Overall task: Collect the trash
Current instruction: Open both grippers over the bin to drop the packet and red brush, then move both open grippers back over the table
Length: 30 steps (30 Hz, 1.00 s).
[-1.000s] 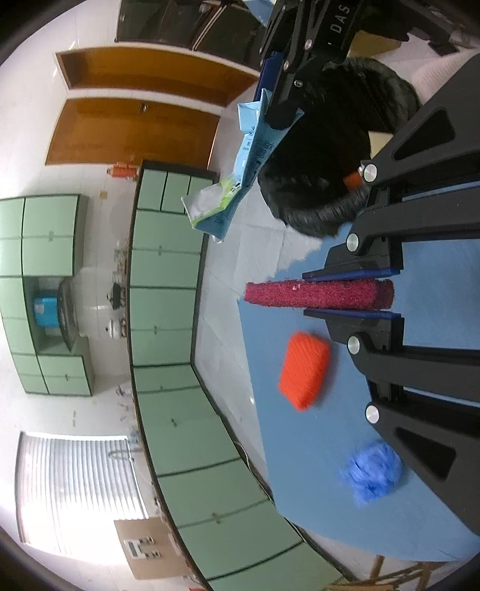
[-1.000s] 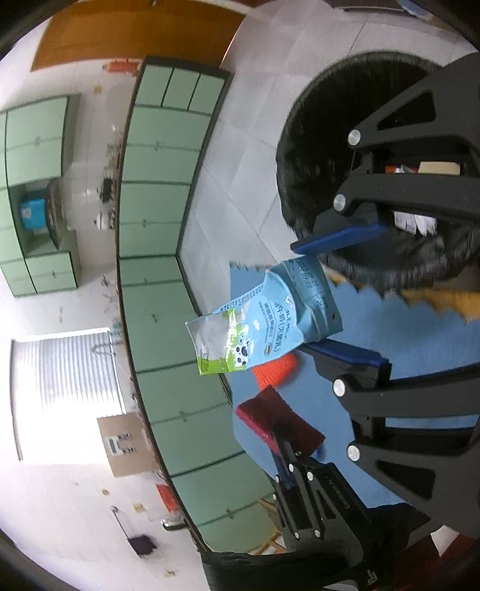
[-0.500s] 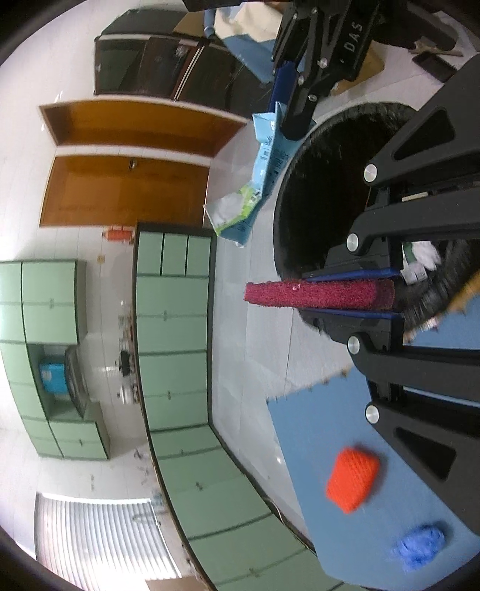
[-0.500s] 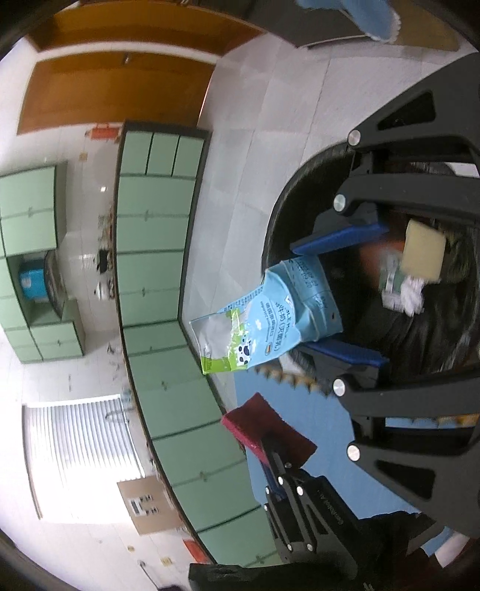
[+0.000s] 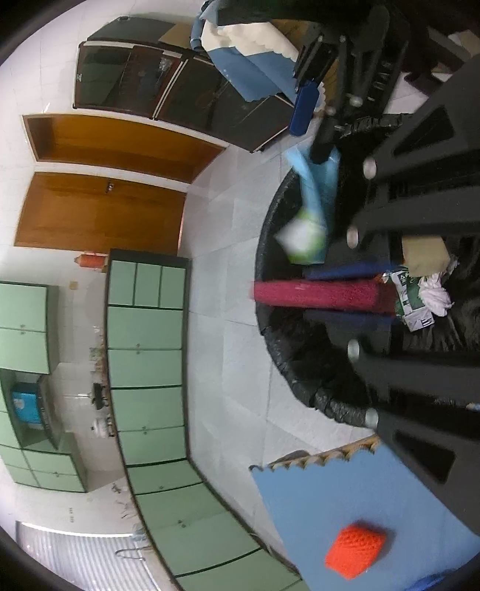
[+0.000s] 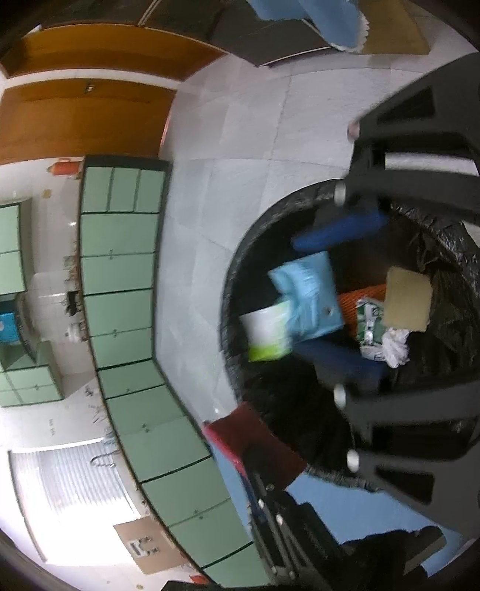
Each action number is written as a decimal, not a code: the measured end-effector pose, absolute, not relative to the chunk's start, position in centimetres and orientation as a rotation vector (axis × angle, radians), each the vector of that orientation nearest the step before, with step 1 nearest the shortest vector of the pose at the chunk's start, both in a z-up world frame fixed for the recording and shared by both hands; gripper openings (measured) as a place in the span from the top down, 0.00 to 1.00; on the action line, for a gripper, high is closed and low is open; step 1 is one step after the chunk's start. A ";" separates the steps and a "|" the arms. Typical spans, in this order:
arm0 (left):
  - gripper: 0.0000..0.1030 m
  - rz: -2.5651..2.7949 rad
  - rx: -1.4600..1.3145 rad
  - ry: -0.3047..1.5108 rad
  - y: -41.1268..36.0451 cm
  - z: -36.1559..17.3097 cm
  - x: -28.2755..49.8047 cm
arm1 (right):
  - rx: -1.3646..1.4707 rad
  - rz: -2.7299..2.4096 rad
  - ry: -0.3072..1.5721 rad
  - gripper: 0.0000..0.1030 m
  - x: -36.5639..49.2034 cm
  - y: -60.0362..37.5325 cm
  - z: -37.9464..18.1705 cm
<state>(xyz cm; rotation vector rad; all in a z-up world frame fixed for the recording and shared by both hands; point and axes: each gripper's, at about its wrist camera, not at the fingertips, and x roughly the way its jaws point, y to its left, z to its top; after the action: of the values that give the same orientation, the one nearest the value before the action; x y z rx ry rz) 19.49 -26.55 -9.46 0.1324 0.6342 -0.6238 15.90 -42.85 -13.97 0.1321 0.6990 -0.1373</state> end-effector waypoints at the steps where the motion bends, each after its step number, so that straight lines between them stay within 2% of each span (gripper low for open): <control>1: 0.57 -0.622 0.125 0.637 -26.5 -9.6 19.5 | 0.133 -0.145 0.702 0.35 15.8 -43.0 -14.2; 2: 0.50 -0.621 0.115 0.638 -26.2 -9.6 19.6 | 0.134 -0.154 0.703 0.28 15.6 -43.1 -14.3; 7: 0.45 -0.599 0.102 0.628 -24.3 -8.9 19.5 | 0.151 -0.201 0.674 0.13 14.1 -42.6 -14.0; 15: 0.37 -0.502 0.057 0.591 -16.9 -7.3 18.5 | 0.182 -0.142 0.627 0.09 13.5 -38.5 -11.4; 23: 0.35 -0.339 0.021 0.569 -7.1 -6.9 16.9 | 0.182 -0.013 0.599 0.06 15.4 -30.3 -9.7; 30: 0.35 -0.144 0.018 0.568 1.9 -8.0 16.2 | 0.114 0.045 0.601 0.05 17.8 -21.8 -10.3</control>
<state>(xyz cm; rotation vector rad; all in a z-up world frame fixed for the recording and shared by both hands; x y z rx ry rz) 16.21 1.95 -7.97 0.0176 0.5681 -0.1443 17.80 -21.82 -10.34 0.1137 0.6012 0.0452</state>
